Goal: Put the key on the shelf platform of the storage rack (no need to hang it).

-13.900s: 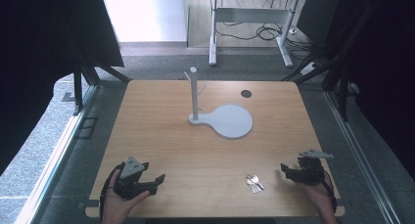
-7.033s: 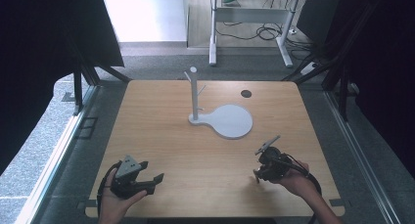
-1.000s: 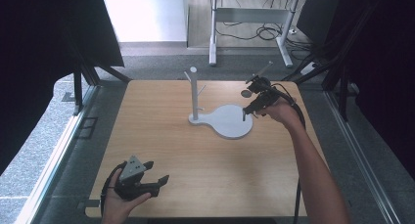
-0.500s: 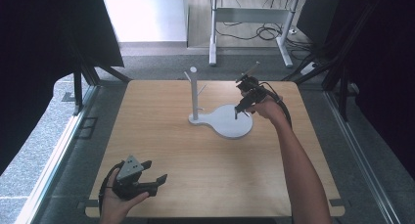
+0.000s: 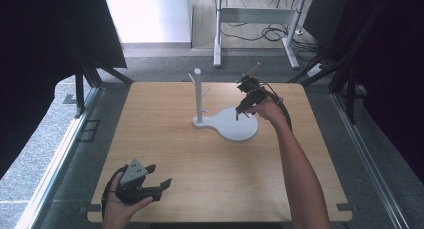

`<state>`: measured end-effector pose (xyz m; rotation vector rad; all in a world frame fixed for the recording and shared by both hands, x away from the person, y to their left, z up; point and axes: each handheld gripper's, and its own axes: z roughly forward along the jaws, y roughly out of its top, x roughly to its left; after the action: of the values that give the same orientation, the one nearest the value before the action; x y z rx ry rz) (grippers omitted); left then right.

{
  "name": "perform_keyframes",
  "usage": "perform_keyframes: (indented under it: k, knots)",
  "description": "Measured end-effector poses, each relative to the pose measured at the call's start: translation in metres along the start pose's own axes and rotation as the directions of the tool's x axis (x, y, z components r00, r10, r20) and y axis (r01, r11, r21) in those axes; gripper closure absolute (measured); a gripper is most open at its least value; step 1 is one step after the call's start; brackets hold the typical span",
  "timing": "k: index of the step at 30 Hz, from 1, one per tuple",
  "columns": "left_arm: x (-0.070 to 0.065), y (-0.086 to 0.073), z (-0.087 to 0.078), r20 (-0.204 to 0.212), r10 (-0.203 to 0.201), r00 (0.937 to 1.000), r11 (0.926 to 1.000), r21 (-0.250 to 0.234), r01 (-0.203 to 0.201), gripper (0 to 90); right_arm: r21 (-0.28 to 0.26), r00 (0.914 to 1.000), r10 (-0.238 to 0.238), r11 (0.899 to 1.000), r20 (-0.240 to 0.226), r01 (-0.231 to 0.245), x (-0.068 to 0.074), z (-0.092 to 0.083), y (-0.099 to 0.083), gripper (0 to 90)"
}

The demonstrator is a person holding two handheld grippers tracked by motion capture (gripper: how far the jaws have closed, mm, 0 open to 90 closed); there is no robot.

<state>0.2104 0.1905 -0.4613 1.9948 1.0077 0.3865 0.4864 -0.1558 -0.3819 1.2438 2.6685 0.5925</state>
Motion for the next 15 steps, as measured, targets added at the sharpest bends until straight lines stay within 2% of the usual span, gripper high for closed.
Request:
perform_keyframes:
  k: [15]
  knots:
    - [0.002, 0.0, 0.0, 0.003, -0.003, 1.0, 1.0, -0.002, 0.003, 27.4, 0.001, 0.9999, 0.014, 1.0, 0.0, -0.014, -0.001, 0.012, 0.009, 67.7]
